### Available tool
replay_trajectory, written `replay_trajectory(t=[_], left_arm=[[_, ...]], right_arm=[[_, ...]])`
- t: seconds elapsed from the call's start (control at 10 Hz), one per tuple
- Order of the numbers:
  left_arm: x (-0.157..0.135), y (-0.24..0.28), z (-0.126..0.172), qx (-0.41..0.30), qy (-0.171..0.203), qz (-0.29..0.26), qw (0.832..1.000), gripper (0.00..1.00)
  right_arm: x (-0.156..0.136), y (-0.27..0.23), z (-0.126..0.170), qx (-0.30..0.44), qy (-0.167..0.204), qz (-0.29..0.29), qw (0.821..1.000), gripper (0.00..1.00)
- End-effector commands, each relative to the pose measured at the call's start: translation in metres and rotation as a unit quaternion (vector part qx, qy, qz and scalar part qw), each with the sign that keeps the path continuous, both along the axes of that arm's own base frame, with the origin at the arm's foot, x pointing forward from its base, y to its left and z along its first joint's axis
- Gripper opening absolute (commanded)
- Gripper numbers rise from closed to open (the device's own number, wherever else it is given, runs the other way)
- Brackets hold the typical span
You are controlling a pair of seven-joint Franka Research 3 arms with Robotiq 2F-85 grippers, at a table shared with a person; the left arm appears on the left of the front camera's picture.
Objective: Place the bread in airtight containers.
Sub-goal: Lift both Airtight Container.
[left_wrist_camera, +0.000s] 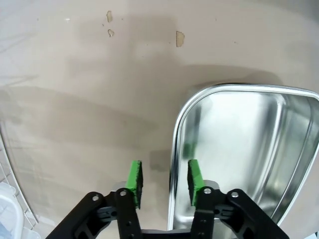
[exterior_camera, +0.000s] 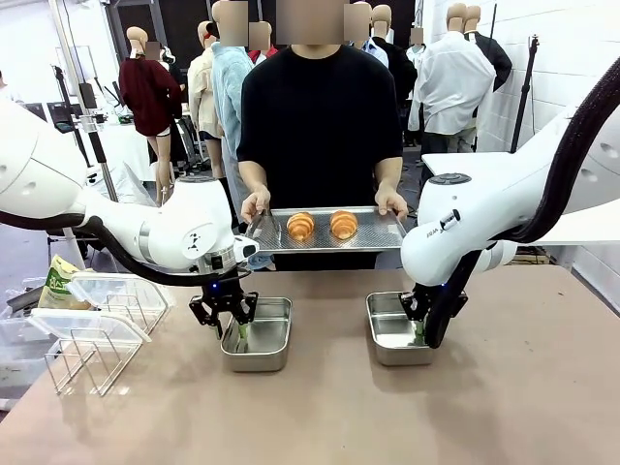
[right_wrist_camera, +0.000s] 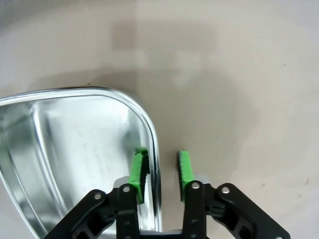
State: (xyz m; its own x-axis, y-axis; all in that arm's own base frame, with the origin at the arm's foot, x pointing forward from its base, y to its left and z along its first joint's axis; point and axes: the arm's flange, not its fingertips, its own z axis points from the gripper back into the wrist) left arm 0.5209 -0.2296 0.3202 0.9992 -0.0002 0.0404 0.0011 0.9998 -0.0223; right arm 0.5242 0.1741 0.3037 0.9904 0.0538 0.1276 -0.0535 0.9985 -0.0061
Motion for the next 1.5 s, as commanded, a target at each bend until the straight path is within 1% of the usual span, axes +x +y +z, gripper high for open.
replay_trajectory(t=[0.0, 0.1, 0.6, 0.7, 0.8, 1.0, 1.2, 1.3, 1.4], left_arm=[[0.005, -0.002, 0.001, 0.005, 0.006, 0.002, 1.000, 0.00], [0.006, -0.002, 0.000, 0.006, 0.012, 0.003, 1.000, 0.00], [0.008, 0.002, 0.001, 0.004, 0.013, 0.006, 1.000, 0.00], [0.007, 0.003, 0.004, 0.002, 0.014, 0.015, 1.000, 0.00], [0.002, 0.004, 0.011, -0.004, 0.010, 0.012, 1.000, 0.00], [-0.013, 0.006, 0.032, -0.018, 0.001, 0.011, 1.000, 0.00], [-0.033, 0.009, 0.065, -0.025, -0.017, 0.002, 1.000, 0.00], [-0.042, 0.011, 0.084, -0.022, -0.016, -0.003, 1.000, 0.00], [-0.051, 0.014, 0.101, -0.005, 0.018, -0.002, 1.000, 0.00]], right_arm=[[0.005, -0.002, -0.006, -0.005, 0.017, 0.003, 1.000, 0.00], [0.007, -0.002, -0.006, -0.002, 0.019, 0.002, 1.000, 0.00], [0.007, -0.001, -0.006, 0.009, 0.024, -0.001, 1.000, 0.00], [0.005, -0.001, -0.004, 0.016, 0.024, -0.007, 1.000, 0.00], [0.000, -0.003, 0.003, 0.022, 0.022, -0.016, 0.999, 0.00], [-0.018, -0.014, 0.028, 0.046, 0.005, -0.025, 0.999, 0.00], [-0.038, -0.019, 0.064, 0.060, -0.014, -0.016, 0.998, 0.00], [-0.046, -0.022, 0.084, 0.059, -0.024, -0.014, 0.998, 0.00], [-0.056, -0.023, 0.103, 0.067, -0.028, -0.005, 0.997, 0.00]])
